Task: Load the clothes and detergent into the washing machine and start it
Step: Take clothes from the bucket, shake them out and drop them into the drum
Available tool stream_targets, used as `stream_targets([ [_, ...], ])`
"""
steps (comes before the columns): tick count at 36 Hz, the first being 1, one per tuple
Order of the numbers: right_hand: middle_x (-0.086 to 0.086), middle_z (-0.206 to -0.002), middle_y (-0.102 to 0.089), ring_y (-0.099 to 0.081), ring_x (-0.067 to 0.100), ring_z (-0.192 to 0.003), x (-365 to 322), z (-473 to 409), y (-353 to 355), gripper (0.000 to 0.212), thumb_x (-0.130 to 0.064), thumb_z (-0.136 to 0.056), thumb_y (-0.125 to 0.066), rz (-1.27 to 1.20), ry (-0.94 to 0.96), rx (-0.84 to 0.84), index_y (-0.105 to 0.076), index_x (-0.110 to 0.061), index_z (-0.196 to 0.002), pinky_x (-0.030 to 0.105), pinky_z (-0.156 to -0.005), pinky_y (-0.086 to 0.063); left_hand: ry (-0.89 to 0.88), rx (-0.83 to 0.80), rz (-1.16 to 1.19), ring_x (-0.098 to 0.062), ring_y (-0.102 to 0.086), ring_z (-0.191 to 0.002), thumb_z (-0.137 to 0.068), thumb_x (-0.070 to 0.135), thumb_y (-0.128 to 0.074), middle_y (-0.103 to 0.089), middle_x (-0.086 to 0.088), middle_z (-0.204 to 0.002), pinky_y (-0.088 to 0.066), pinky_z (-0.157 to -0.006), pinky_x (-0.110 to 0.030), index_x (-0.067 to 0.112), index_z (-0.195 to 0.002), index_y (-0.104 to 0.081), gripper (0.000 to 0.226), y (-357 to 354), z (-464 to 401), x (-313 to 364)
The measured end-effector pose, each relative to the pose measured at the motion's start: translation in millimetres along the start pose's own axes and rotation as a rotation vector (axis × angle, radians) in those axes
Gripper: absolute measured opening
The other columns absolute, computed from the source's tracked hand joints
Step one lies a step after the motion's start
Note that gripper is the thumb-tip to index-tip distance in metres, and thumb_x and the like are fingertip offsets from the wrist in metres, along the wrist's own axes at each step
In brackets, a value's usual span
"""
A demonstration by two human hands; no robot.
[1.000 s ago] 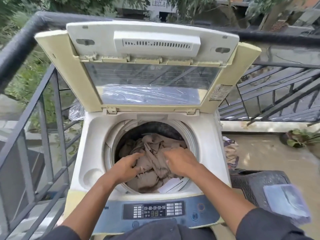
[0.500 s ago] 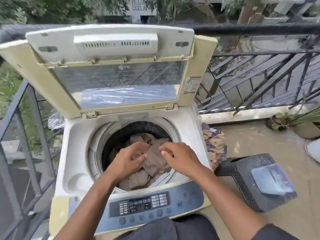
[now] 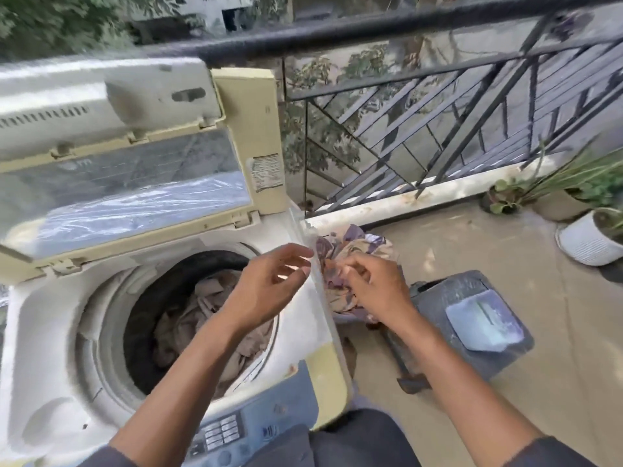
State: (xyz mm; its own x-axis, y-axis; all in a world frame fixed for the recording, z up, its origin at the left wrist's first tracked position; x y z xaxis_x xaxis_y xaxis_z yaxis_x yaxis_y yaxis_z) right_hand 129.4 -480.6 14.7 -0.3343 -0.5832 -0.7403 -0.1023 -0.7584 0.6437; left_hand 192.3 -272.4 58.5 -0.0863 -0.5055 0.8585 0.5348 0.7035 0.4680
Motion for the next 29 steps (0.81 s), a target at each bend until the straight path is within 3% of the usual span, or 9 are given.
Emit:
stream_targets([
  [3,-0.014,-0.089,-0.077,-0.070,0.009,-0.079,36,-18,16,0.016,-0.023,-0.092,-0.068,0.024,-0.081,-0.002,-0.079,-0.029,-0.102,0.037,-0.077,-0.060,0.012,-0.024,-0.032,-0.004,-0.074,-0.095,-0.102,0.020,-0.068,-0.079,0.011,-0.104,-0.055,-0.080,-0.018,0.030,-0.118,-0.075,0.020,-25,-31,15],
  [7,-0.006,-0.091,-0.078,-0.072,0.019,-0.087,80,-44,27,0.014,-0.024,-0.091,-0.066,0.072,-0.134,-0.057,-0.077,-0.024,-0.099,0.039,-0.079,-0.058,0.050,-0.088,-0.087,-0.009,-0.074,-0.092,-0.099,0.033,-0.066,-0.078,0.013,-0.105,-0.061,-0.087,-0.032,0.031,-0.119,-0.073,0.021,-60,-73,21],
  [10,-0.007,-0.098,-0.078,-0.073,0.018,-0.089,115,-66,30,0.014,-0.024,-0.094,-0.066,0.104,-0.178,-0.112,-0.077,-0.026,-0.102,0.031,-0.077,-0.057,0.088,-0.146,-0.144,-0.013,-0.073,-0.095,-0.100,0.023,-0.065,-0.075,0.010,-0.104,-0.060,-0.091,-0.036,0.026,-0.122,-0.072,0.023,-88,-103,15],
  [14,-0.007,-0.103,-0.076,-0.075,0.025,-0.074,166,-93,25,0.019,-0.030,-0.092,-0.058,0.075,-0.289,-0.184,-0.073,-0.034,-0.103,0.041,-0.073,-0.062,0.195,-0.213,-0.239,-0.015,-0.070,-0.094,-0.101,0.020,-0.065,-0.074,0.005,-0.113,-0.055,-0.085,-0.029,0.022,-0.127,-0.070,0.026,-127,-138,-7],
  [17,-0.007,-0.098,-0.075,-0.075,0.021,-0.070,205,-110,12,0.018,-0.030,-0.090,-0.056,0.101,-0.355,-0.239,-0.069,-0.037,-0.100,0.042,-0.068,-0.062,0.285,-0.254,-0.259,-0.020,-0.070,-0.099,-0.102,0.024,-0.064,-0.075,0.000,-0.116,-0.057,-0.090,-0.035,0.021,-0.129,-0.070,0.027,-156,-157,-28],
  [22,0.007,-0.110,-0.075,-0.072,0.033,-0.100,260,-140,-12,0.033,-0.027,-0.089,-0.053,0.267,-0.402,-0.361,-0.068,-0.028,-0.118,0.041,-0.080,-0.061,0.480,-0.265,-0.315,-0.026,-0.069,-0.110,-0.103,0.029,-0.064,-0.073,-0.005,-0.121,-0.047,-0.084,-0.030,0.019,-0.124,-0.069,0.024,-199,-182,-71],
  [29,0.016,-0.128,-0.068,-0.066,0.037,-0.117,331,-177,-60,0.044,-0.023,-0.093,-0.058,0.361,-0.416,-0.554,-0.060,-0.023,-0.137,0.040,-0.088,-0.057,0.658,-0.296,-0.354,-0.028,-0.068,-0.117,-0.101,0.033,-0.063,-0.075,-0.003,-0.122,-0.051,-0.095,-0.034,0.020,-0.125,-0.070,0.028,-237,-207,-130],
])
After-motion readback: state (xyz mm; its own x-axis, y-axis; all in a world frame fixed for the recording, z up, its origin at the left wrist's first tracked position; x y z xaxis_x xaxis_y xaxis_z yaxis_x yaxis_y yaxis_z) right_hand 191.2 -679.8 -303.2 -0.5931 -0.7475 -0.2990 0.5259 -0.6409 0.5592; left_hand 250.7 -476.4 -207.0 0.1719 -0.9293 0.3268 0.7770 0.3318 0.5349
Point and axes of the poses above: each hand's wrist, its own z-axis away from the middle knuckle, its own y-axis out of the back of the hand, x = y × z, the point moved 5 cm from there along -z, towards the middle knuckle
